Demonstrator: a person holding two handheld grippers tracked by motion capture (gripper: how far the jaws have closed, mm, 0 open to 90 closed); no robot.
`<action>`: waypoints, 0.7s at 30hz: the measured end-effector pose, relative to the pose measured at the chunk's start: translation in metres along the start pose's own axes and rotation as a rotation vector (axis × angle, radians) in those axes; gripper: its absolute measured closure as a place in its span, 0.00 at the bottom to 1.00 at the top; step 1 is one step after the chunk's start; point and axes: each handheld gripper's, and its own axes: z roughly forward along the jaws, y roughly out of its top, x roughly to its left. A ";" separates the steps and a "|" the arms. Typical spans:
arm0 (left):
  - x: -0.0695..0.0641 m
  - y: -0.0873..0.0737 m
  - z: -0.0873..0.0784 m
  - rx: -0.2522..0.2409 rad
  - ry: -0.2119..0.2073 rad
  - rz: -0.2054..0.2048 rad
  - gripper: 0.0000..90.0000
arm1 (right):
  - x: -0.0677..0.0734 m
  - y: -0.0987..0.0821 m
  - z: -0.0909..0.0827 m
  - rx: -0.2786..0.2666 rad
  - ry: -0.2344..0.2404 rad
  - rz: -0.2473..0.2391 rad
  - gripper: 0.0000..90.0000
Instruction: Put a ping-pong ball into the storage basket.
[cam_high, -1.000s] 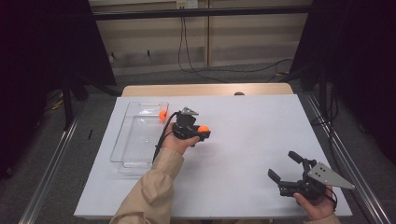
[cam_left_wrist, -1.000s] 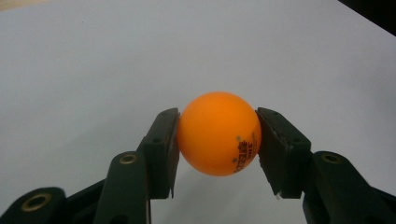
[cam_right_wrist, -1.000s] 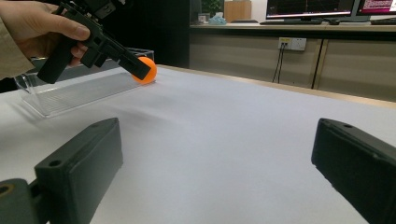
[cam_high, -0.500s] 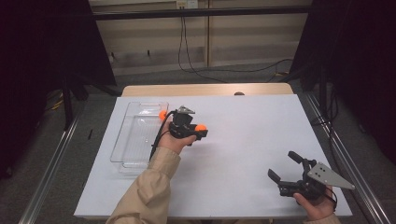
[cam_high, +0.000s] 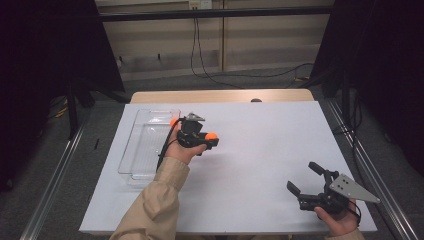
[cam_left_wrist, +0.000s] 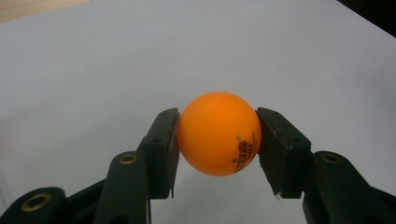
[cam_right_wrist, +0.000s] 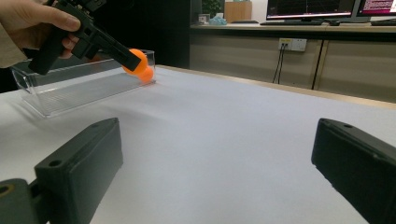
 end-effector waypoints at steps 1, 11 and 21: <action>0.000 0.000 0.000 -0.001 0.004 0.001 0.57 | 0.000 0.000 0.000 -0.001 0.001 -0.002 0.02; 0.003 0.001 -0.005 0.022 0.003 0.012 0.57 | 0.000 0.000 0.000 -0.002 0.000 -0.004 0.02; 0.004 0.001 -0.008 0.015 0.005 0.007 0.57 | 0.000 0.000 -0.001 0.002 -0.001 -0.003 0.02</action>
